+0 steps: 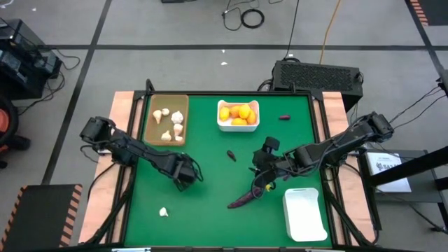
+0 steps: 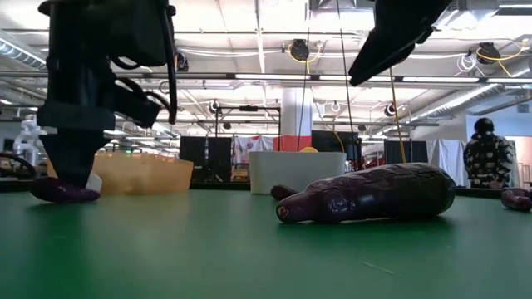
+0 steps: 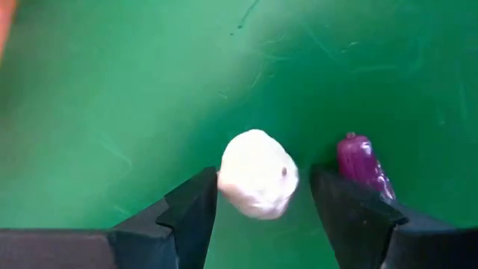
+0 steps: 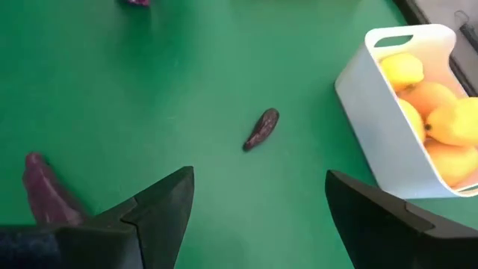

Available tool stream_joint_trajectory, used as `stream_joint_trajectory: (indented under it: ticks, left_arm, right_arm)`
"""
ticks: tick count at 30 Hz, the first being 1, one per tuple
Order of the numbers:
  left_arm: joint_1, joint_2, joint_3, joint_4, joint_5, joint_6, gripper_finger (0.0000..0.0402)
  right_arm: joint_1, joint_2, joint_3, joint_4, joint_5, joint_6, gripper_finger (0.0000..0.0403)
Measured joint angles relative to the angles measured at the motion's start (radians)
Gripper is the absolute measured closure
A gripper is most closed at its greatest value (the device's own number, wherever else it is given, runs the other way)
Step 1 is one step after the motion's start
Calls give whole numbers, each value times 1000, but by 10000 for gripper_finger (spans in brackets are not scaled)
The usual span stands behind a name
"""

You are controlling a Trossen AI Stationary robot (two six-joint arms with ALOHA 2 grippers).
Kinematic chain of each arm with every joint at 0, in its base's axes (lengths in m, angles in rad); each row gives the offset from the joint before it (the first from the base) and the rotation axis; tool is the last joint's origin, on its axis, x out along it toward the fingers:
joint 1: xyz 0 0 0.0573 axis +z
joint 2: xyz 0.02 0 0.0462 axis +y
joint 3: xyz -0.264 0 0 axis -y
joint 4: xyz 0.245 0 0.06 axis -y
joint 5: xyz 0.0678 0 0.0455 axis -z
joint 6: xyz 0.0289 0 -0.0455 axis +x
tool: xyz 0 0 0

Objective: Sort produce into baskets
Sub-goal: Put the garlic into the orange bin

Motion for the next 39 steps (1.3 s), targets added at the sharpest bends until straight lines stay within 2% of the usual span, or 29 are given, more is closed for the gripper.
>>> stream_joint_trajectory:
  ticks: [20,23,32,39]
  left_arm:
    - [39,-2,-23,49,3,95,179]
    - [39,-2,-23,51,4,112,193]
    - [39,-2,-11,41,5,148,268]
    - [64,-95,55,-111,-109,188,277]
  right_arm:
    - [0,0,0,39,-3,-2,110]
    - [0,0,0,44,-2,-3,110]
    - [0,0,0,54,-2,-4,110]
    - [0,0,0,67,-2,-15,110]
